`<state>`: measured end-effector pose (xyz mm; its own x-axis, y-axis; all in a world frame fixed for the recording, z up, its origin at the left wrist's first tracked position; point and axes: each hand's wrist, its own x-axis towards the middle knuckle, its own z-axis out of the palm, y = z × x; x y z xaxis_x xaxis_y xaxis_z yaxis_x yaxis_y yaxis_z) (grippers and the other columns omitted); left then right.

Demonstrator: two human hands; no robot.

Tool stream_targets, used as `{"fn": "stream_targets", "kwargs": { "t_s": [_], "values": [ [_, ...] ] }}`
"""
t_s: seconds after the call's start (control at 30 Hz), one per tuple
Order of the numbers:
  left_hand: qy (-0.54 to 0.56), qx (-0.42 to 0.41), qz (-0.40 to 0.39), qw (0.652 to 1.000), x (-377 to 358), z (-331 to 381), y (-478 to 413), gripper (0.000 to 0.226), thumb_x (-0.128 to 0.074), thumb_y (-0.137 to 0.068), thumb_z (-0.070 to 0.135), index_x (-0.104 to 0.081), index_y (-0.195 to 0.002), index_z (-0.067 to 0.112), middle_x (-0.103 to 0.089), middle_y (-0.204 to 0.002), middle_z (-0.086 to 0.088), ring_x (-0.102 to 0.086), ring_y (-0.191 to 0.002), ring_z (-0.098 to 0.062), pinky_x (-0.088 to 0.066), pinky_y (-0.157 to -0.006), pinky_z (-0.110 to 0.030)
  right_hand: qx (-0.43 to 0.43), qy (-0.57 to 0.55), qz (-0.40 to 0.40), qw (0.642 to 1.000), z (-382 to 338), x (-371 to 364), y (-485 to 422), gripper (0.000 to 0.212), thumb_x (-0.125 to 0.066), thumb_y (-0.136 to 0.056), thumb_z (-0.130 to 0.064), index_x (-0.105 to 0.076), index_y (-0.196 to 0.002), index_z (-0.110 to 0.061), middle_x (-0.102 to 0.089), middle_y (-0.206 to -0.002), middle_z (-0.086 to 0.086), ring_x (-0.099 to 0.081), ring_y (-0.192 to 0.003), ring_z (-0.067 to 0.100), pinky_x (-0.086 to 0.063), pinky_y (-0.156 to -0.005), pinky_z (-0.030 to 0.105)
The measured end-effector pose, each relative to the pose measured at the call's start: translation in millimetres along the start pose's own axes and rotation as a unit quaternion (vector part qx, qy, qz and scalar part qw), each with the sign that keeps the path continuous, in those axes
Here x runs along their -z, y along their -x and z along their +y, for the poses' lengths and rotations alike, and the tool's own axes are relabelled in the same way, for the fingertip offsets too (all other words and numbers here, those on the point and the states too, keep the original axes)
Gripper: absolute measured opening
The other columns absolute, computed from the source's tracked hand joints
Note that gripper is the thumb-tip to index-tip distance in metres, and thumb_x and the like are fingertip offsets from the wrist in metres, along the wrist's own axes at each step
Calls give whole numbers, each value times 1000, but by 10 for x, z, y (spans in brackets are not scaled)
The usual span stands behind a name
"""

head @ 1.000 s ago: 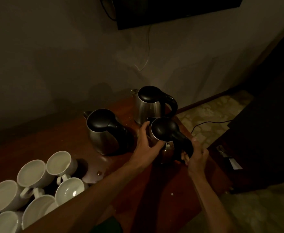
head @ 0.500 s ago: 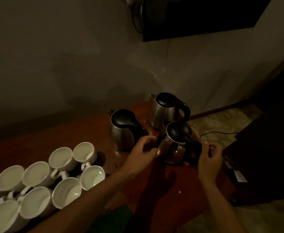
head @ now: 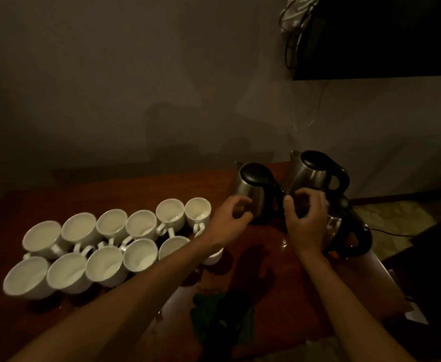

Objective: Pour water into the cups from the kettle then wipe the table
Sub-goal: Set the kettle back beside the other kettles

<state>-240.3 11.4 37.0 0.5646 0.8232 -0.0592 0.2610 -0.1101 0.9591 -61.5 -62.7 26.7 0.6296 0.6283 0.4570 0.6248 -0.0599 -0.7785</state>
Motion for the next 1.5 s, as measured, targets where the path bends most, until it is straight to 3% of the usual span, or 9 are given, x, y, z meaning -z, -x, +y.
{"fn": "stream_targets", "kwargs": {
  "t_s": [0.13, 0.27, 0.43, 0.6, 0.73, 0.83, 0.97, 1.07, 1.5],
  "values": [
    [-23, -18, 5, 1000, 255, -99, 273, 34, -58, -98, 16, -55, -132, 17, -57, -132, -4, -57, -118, -12, -52, -98, -33, 64, 23, -61, 996, -185, -200, 307, 21, -59, -91, -39, -58, -106, -23, -49, -107, -13, -56, -97, 11, -53, -85, 49],
    [-44, -47, 18, 998, 454, -232, 489, 32, -58, -99, 18, -56, -131, 19, -55, -130, 4, -54, -108, 2, -46, -88, -19, 91, 33, -101, 990, -268, -352, 618, 29, -58, -91, -44, -59, -114, -26, -55, -116, -8, -59, -105, 14, -50, -91, 55],
    [-70, -72, 37, 994, 642, -468, 803, 37, -60, -98, 23, -55, -134, 19, -54, -138, 0, -52, -125, -14, -46, -102, -34, 82, 73, -103, 989, -484, -340, 1100, 48, -55, -90, -49, -55, -132, -26, -54, -135, -2, -51, -124, 13, -42, -106, 52],
    [-96, -108, 29, 989, 835, -731, 1245, 38, -61, -97, 27, -54, -134, 24, -57, -135, 2, -53, -120, -12, -45, -102, -34, 63, 150, -113, 980, -751, -302, 1668, 65, -47, -91, -63, -41, -148, -33, -38, -157, -4, -34, -143, 14, -24, -118, 47],
    [-109, -108, 24, 988, 1000, -970, 1566, 37, -57, -98, 34, -51, -134, 30, -52, -140, 5, -48, -122, -11, -45, -100, -34, 56, 185, -148, 970, -789, -340, 2069, 75, -41, -89, -71, -30, -154, -36, -26, -163, -5, -25, -148, 15, -17, -121, 52],
    [-141, -103, 12, 985, 1067, -1251, 1647, 39, -61, -94, 34, -53, -132, 29, -39, -150, 8, -36, -136, -16, -40, -113, -44, 57, 208, -168, 962, -680, -449, 2244, 79, -35, -87, -77, -25, -154, -37, -22, -164, -4, -23, -149, 16, -13, -122, 50],
    [-183, -110, 29, 976, 1050, -1565, 1657, 46, -62, -93, 35, -51, -138, 31, -25, -160, 12, -23, -146, -14, -30, -116, -35, 71, 214, -179, 958, -425, -651, 2306, 84, -33, -84, -83, -25, -154, -36, -23, -164, -6, -24, -149, 15, -13, -121, 48],
    [-201, -138, 38, 969, 971, -1692, 1596, 48, -60, -94, 35, -49, -140, 31, -26, -161, 11, -21, -148, -12, -27, -122, -40, 85, 214, -174, 957, -253, -792, 2312, 87, -33, -83, -84, -28, -154, -35, -25, -163, -4, -27, -148, 18, -19, -121, 52],
    [-247, -228, 118, 935, 735, -2228, 1623, 40, -60, -92, 33, -55, -132, 30, -40, -150, 10, -29, -142, -6, -37, -115, -49, 176, 199, -166, 950, 198, -932, 2528, 78, -39, -85, -76, -31, -152, -37, -33, -159, -7, -31, -143, 12, -22, -120, 45]
  ]
}}
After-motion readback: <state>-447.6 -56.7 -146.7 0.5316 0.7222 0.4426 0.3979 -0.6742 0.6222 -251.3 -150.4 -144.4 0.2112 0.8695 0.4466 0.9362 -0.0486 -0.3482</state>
